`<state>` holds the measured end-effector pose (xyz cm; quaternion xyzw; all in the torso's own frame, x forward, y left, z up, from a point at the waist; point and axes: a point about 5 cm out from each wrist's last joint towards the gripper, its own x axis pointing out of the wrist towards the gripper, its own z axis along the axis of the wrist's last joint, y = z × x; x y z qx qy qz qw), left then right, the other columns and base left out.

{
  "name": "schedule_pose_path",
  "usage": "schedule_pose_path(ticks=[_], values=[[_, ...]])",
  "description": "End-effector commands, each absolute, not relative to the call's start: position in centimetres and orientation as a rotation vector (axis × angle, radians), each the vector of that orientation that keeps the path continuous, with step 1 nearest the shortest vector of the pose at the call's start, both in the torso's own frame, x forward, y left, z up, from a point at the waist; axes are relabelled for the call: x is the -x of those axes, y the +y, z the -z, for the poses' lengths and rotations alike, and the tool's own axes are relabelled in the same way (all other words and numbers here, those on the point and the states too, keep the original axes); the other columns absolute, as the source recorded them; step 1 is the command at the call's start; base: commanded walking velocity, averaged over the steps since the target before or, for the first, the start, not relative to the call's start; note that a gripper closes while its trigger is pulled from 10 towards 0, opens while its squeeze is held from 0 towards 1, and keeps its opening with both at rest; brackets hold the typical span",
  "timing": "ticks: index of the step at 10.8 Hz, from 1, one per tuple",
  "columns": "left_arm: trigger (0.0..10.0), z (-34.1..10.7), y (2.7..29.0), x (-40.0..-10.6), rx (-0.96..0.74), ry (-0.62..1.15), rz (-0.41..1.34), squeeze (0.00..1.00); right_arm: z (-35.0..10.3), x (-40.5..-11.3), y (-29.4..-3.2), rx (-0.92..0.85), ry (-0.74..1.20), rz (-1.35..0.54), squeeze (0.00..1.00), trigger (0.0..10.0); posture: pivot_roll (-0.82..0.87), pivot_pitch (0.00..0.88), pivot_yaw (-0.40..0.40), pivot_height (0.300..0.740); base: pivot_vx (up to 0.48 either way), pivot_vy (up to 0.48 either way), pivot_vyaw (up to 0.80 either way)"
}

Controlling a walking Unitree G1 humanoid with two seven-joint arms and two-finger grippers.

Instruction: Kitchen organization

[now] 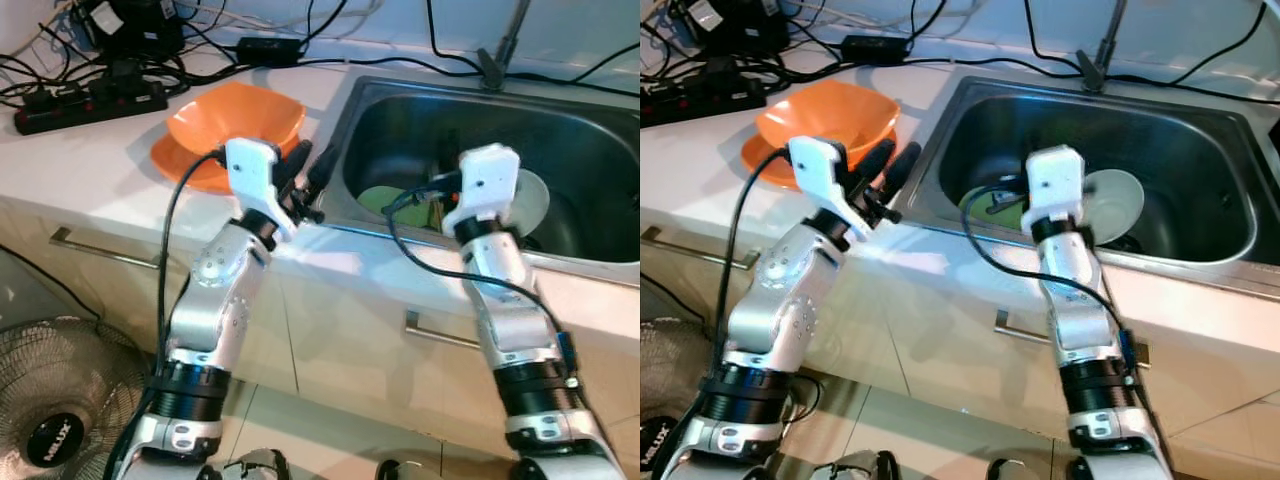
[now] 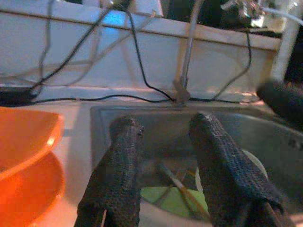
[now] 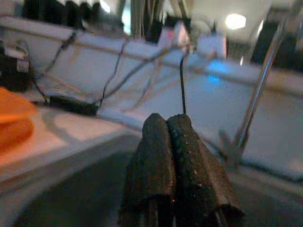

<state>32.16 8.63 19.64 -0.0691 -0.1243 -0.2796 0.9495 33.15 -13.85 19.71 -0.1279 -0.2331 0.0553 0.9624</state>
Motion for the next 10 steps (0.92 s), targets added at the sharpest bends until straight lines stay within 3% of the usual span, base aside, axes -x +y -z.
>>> schedule_pose_path(ticks=[1,10], values=[[10.0,-19.19,8.23,-32.0,0.117,-0.243,0.575,0.0,-20.09,-32.97,-13.49,0.275,-0.5,-0.113,0.0,10.0,0.04,0.074,0.029,0.74,0.0,0.0,0.0],[10.0,-18.54,7.34,-31.81,0.0,-0.25,0.597,0.0,-20.91,-32.07,-12.88,0.562,-0.663,-0.083,0.0,10.0,0.04,0.087,0.027,0.74,0.0,0.0,0.0]])
